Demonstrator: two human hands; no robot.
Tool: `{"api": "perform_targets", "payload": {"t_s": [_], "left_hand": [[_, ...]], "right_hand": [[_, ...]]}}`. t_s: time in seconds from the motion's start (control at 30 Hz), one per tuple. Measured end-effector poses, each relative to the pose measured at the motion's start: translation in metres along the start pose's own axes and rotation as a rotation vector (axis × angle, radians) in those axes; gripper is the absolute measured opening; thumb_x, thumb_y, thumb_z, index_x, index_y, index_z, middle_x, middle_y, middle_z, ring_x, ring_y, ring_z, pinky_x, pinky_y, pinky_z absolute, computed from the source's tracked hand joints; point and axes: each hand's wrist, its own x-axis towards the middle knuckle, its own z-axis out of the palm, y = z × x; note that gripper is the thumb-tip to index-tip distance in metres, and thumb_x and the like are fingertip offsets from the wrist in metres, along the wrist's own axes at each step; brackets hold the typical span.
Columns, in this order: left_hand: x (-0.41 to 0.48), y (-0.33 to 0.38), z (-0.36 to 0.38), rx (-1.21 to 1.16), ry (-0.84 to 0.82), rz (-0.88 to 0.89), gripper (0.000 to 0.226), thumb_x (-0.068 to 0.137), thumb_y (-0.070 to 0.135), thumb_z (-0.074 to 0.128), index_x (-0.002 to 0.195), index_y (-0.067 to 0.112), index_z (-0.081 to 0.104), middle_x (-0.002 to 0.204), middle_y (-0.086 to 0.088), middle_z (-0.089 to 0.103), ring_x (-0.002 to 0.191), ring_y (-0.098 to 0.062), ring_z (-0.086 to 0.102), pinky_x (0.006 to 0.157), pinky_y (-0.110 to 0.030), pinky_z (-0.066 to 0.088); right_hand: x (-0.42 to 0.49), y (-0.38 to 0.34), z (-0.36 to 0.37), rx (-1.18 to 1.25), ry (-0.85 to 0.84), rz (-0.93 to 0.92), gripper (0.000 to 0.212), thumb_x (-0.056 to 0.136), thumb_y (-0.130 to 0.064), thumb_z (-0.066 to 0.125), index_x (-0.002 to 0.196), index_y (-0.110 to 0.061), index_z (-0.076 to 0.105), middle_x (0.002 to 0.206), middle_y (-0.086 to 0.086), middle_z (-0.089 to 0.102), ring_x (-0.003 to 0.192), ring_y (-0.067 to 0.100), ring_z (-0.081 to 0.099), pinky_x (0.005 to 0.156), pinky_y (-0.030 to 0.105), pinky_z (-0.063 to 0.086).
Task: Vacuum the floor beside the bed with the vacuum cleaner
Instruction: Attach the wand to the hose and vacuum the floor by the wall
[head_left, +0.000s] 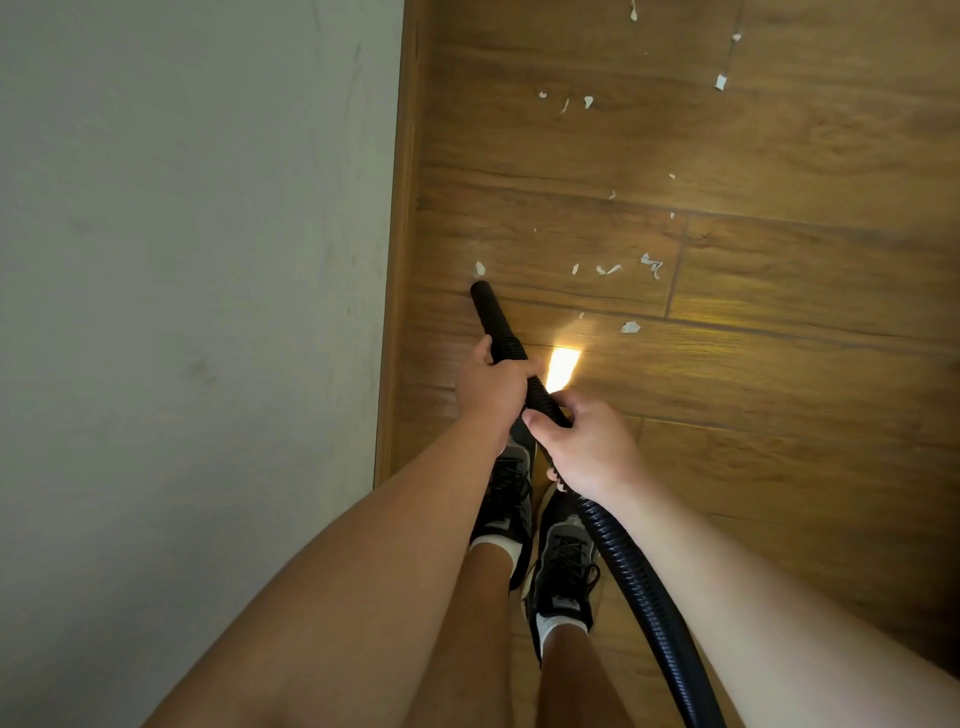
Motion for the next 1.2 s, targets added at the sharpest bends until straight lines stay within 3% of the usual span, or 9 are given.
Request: {"api": "perform_targets", "payload": {"t_s": [0.07, 0.13, 0.23, 0.4, 0.67, 0.8, 0.9, 1.07, 1.2], "left_hand": [[0.001, 0.004, 0.002, 0.007, 0.013, 0.008, 0.041, 0.088, 0.002, 0.072, 0.088, 0.038, 0.053, 0.093, 0.012, 0.058, 0.091, -0.015, 0.061, 0.074, -0.028, 0.051], [0.0, 0.008, 0.003, 0.008, 0.019, 0.02, 0.041, 0.089, 0.003, 0.072, 0.119, 0.028, 0.062, 0.096, 0.013, 0.058, 0.091, -0.013, 0.062, 0.07, -0.025, 0.049], [0.001, 0.012, 0.006, 0.05, 0.026, 0.039, 0.065, 0.09, 0.006, 0.072, 0.149, 0.021, 0.048, 0.106, 0.01, 0.06, 0.099, -0.015, 0.063, 0.083, -0.032, 0.055], [0.001, 0.009, 0.011, 0.087, 0.019, 0.036, 0.072, 0.091, 0.01, 0.072, 0.155, 0.022, 0.04, 0.137, -0.003, 0.06, 0.114, -0.022, 0.063, 0.099, -0.04, 0.054], [-0.003, 0.001, 0.026, 0.154, -0.066, 0.027, 0.072, 0.094, 0.01, 0.069, 0.157, 0.019, 0.037, 0.149, -0.007, 0.053, 0.122, -0.025, 0.06, 0.096, -0.034, 0.054], [-0.008, -0.005, 0.035, 0.227, -0.097, 0.037, 0.067, 0.094, 0.011, 0.068, 0.155, 0.02, 0.041, 0.145, -0.005, 0.056, 0.119, -0.022, 0.061, 0.101, -0.037, 0.053], [-0.013, -0.011, 0.041, 0.297, -0.102, 0.041, 0.064, 0.094, 0.016, 0.069, 0.153, 0.022, 0.045, 0.142, -0.001, 0.058, 0.12, -0.022, 0.061, 0.105, -0.042, 0.052], [-0.018, -0.018, 0.05, 0.383, -0.114, 0.051, 0.04, 0.095, 0.015, 0.067, 0.135, 0.019, 0.062, 0.107, 0.006, 0.065, 0.103, -0.019, 0.064, 0.098, -0.041, 0.056], [-0.021, -0.027, 0.058, 0.403, -0.134, 0.02, 0.055, 0.094, 0.018, 0.069, 0.147, 0.023, 0.053, 0.129, -0.001, 0.064, 0.113, -0.022, 0.064, 0.102, -0.044, 0.054]], "right_hand": [[0.003, -0.001, -0.001, 0.011, 0.0, 0.001, 0.007, 0.099, -0.034, 0.062, 0.092, -0.035, 0.059, 0.064, 0.0, 0.063, 0.048, 0.015, 0.062, 0.044, 0.026, 0.049], [0.004, -0.001, -0.002, 0.017, 0.0, 0.002, 0.004, 0.099, -0.035, 0.061, 0.095, -0.032, 0.061, 0.064, 0.0, 0.063, 0.047, 0.014, 0.062, 0.042, 0.024, 0.048], [0.005, -0.001, -0.004, 0.016, -0.003, 0.006, 0.006, 0.1, -0.035, 0.06, 0.096, -0.029, 0.061, 0.064, -0.001, 0.062, 0.048, 0.013, 0.061, 0.041, 0.021, 0.046], [0.001, 0.003, -0.004, 0.02, 0.015, 0.015, 0.011, 0.1, -0.035, 0.059, 0.091, -0.028, 0.061, 0.062, -0.002, 0.06, 0.049, 0.016, 0.063, 0.041, 0.022, 0.046], [-0.01, 0.019, -0.013, 0.106, 0.066, 0.042, 0.013, 0.099, -0.035, 0.06, 0.102, -0.023, 0.064, 0.067, 0.002, 0.066, 0.048, 0.015, 0.064, 0.044, 0.024, 0.051], [-0.016, 0.029, -0.015, 0.155, 0.091, 0.048, 0.012, 0.099, -0.031, 0.061, 0.1, -0.02, 0.065, 0.065, 0.002, 0.063, 0.047, 0.016, 0.063, 0.047, 0.03, 0.051], [-0.02, 0.036, -0.018, 0.197, 0.103, 0.06, 0.006, 0.098, -0.03, 0.062, 0.092, -0.031, 0.061, 0.066, 0.004, 0.065, 0.048, 0.019, 0.063, 0.048, 0.034, 0.053], [-0.026, 0.049, -0.021, 0.212, 0.125, 0.113, 0.011, 0.096, -0.033, 0.064, 0.09, -0.024, 0.065, 0.064, 0.004, 0.063, 0.053, 0.026, 0.064, 0.052, 0.046, 0.057], [-0.033, 0.055, -0.024, 0.291, 0.139, 0.155, 0.012, 0.096, -0.03, 0.065, 0.088, -0.022, 0.065, 0.059, 0.002, 0.06, 0.05, 0.025, 0.063, 0.053, 0.042, 0.055]]}}
